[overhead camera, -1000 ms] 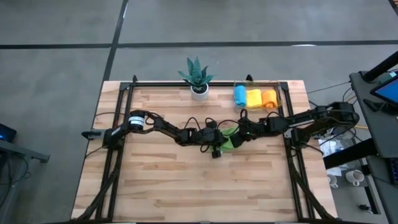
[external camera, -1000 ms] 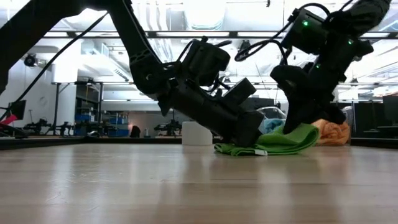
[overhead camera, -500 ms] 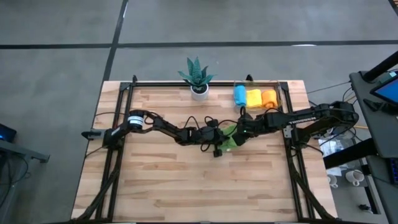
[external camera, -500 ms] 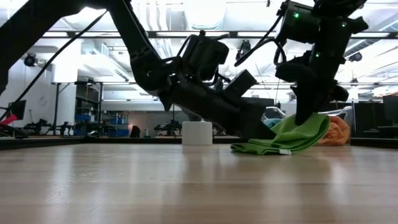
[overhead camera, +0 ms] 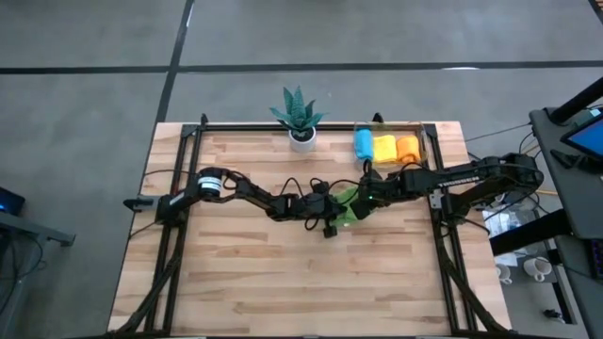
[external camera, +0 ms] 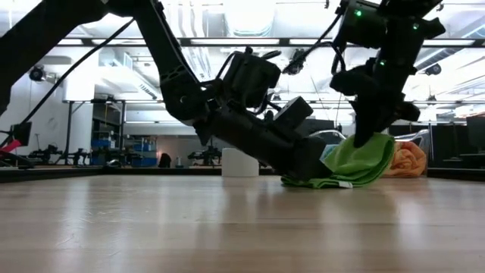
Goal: Roll microfiber towels into tight, uniform cylinder then place into a basket
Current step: Roll the green microfiber cloth
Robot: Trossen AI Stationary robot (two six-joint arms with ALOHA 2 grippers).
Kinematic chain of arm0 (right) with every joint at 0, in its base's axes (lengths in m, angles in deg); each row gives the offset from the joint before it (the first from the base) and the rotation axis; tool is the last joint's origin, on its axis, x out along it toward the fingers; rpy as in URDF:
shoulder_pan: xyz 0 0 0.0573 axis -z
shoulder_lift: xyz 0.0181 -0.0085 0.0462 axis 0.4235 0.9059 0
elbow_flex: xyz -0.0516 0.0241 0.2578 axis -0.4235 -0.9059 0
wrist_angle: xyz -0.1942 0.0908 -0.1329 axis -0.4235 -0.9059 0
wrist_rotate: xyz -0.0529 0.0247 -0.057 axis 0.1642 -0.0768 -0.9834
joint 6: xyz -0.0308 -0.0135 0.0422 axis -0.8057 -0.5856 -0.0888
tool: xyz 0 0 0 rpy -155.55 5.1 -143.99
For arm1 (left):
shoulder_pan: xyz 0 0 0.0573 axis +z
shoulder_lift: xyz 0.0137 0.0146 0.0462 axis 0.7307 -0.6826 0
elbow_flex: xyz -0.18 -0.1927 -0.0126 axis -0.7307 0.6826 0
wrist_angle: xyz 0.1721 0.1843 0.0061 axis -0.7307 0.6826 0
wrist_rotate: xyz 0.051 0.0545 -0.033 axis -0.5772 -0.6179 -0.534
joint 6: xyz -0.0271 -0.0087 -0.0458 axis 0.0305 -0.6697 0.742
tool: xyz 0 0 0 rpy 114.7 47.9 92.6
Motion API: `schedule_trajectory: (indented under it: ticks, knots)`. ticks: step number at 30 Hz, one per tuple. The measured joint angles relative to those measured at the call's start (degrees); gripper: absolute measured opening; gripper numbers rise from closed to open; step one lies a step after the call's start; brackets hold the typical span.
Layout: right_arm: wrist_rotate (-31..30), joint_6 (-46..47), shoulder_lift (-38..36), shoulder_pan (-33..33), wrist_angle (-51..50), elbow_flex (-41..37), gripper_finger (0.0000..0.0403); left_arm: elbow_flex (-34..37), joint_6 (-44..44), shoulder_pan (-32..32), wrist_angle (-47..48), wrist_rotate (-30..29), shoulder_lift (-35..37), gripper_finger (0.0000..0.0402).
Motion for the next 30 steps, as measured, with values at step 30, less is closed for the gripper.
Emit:
schedule_trajectory:
  ticks: [30]
  knots:
    - [-7.2,-2.5,7.7,0.0,-8.8,5.6,0.0011,-2.1,1.3,0.0,0.0,0.2,-2.9,0.0000]
